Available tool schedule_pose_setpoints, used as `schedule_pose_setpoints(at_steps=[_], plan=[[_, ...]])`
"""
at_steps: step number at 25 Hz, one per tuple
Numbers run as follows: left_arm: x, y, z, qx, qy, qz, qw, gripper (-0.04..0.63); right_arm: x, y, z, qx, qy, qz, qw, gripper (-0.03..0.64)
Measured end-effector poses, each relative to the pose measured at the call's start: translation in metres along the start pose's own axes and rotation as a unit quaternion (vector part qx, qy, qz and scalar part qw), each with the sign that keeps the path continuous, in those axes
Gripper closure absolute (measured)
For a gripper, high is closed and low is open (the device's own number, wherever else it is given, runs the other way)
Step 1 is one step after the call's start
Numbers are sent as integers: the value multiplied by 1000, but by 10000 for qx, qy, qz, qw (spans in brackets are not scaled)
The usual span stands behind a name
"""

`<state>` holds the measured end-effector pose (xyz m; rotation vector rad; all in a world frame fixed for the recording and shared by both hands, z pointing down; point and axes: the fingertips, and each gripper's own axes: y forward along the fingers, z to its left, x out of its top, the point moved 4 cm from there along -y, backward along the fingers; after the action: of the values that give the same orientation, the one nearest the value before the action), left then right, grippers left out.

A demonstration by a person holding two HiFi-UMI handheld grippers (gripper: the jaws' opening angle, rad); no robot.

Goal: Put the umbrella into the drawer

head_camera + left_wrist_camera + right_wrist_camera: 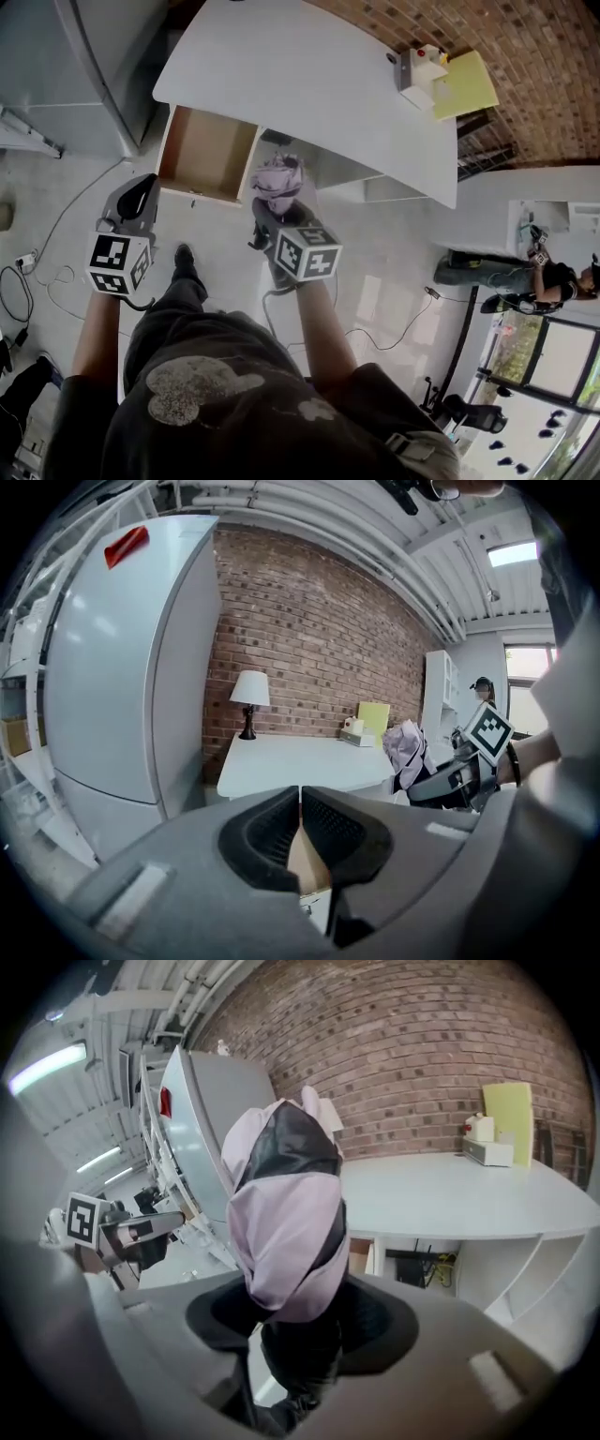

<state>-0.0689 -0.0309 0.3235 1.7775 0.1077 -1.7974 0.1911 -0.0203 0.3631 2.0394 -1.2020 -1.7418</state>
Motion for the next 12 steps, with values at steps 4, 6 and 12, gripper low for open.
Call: schedule_pose_setpoints(at_steps=[4,6,12], plan=[[-8,17,42,63,-215,133,9997,577,14,59,12,58,-338,270,9990,394],[-16,19,59,101,-351,176,9992,578,14,86,20,89,-491,412,9979,394],[-49,16,87,296,-671,388,9965,577,6,142,45,290,-898,688,9932,394]])
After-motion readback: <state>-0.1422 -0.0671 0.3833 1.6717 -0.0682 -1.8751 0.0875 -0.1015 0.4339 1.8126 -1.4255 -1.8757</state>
